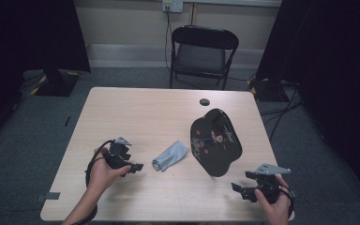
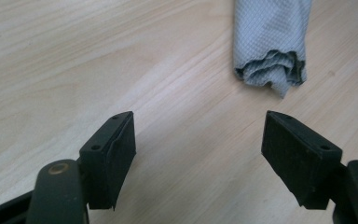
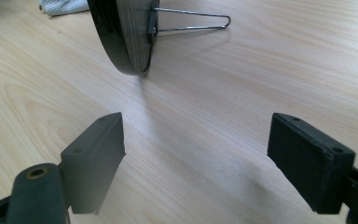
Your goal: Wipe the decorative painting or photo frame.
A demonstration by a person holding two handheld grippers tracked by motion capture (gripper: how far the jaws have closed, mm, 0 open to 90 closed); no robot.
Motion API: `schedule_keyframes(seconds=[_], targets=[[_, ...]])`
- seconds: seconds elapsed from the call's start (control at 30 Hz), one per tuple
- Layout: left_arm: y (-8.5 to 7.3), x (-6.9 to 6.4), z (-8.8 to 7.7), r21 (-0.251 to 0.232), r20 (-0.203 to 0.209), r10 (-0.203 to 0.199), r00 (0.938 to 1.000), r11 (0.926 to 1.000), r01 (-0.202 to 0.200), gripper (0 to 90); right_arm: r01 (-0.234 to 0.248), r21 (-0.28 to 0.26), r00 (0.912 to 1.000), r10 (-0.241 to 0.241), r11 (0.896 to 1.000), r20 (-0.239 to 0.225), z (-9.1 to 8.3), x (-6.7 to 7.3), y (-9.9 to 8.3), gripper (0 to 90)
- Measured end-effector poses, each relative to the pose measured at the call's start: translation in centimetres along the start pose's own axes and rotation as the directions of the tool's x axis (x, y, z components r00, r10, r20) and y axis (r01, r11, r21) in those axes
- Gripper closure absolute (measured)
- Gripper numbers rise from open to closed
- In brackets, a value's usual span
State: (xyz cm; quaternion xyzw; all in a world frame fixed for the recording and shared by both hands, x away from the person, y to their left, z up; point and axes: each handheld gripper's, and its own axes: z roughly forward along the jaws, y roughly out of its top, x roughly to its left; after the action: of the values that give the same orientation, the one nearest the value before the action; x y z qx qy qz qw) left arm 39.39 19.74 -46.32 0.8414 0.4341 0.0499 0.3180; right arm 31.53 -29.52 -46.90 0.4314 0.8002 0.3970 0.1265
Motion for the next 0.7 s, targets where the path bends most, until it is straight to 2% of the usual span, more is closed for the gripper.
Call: schedule_keyframes(seconds=[0.23, 0.47, 0.57, 0.7], targets=[[-0.7, 0.6, -0.1, -0.002, -0.006, -0.01, 0.9999, 0.9999, 0.01, 26.2, -0.002, 0.008, 1.0, 0.002, 1.0, 0.003, 0.2, -0.2, -0.2, 18.3], [-1.5, 1.1, -0.1, 0.01, -0.041, 0.003, 0.9991, 0.9999, -0.003, 24.9, 0.001, 0.029, 0.9999, -0.001, 1.0, 0.017, 0.5, -0.3, -0.4, 18.4], [-1.7, 1.2, 0.0, 0.003, -0.04, -0.004, 0.9992, 1.0, 0.004, 24.5, -0.001, 0.035, 0.9998, 0.0, 0.999, 0.022, 0.6, -0.5, -0.5, 18.4], [-1.9, 1.3, 0.1, 0.006, -0.045, 0.008, 0.999, 1.0, -0.008, 23.8, 0.005, 0.049, 0.9995, -0.006, 0.999, 0.03, 0.7, -0.5, -0.6, 18.4]])
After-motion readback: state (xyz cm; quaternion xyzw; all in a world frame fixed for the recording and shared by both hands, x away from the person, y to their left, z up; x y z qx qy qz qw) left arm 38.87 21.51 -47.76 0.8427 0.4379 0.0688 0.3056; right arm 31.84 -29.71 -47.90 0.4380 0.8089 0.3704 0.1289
